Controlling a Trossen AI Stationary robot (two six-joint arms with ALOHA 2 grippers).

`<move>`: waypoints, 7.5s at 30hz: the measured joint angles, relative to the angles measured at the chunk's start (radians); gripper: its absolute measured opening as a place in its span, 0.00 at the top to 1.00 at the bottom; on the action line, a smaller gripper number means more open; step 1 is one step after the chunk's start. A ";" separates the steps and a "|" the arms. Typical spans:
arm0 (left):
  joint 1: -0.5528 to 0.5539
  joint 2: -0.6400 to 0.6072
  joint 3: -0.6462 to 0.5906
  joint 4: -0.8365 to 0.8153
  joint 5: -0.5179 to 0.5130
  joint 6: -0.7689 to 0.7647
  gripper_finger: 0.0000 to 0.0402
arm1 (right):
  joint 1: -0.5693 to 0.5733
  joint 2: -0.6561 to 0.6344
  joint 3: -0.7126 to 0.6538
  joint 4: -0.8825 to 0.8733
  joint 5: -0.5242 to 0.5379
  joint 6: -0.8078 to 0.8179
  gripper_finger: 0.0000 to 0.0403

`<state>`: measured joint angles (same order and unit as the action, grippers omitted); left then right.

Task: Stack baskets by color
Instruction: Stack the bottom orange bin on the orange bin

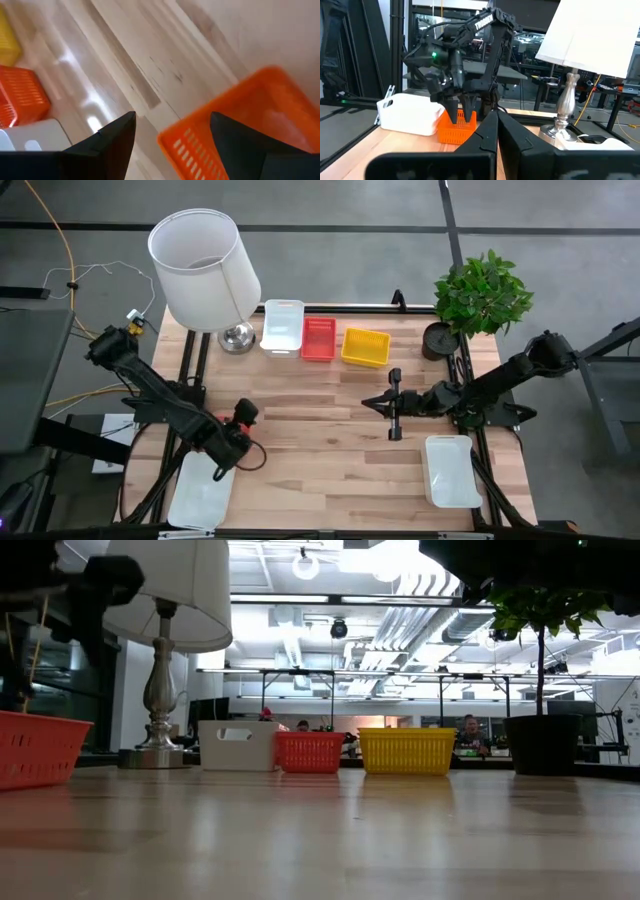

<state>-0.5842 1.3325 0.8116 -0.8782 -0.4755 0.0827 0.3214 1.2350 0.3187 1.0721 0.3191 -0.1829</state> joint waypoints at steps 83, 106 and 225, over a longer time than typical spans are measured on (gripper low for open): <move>0.241 0.151 0.000 0.159 -0.416 0.491 1.00 | -0.001 0.000 0.000 -0.037 0.000 0.002 1.00; 0.702 0.191 0.428 0.693 -0.337 0.853 1.00 | -0.001 0.000 0.000 -0.048 0.011 -0.001 1.00; 0.905 0.535 0.938 -0.223 -0.238 0.698 1.00 | -0.034 0.000 0.000 -0.075 0.007 0.025 1.00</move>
<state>0.3206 1.8679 1.7493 -1.1011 -0.7137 0.7803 0.2874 1.2348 0.3187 0.9974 0.3264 -0.1577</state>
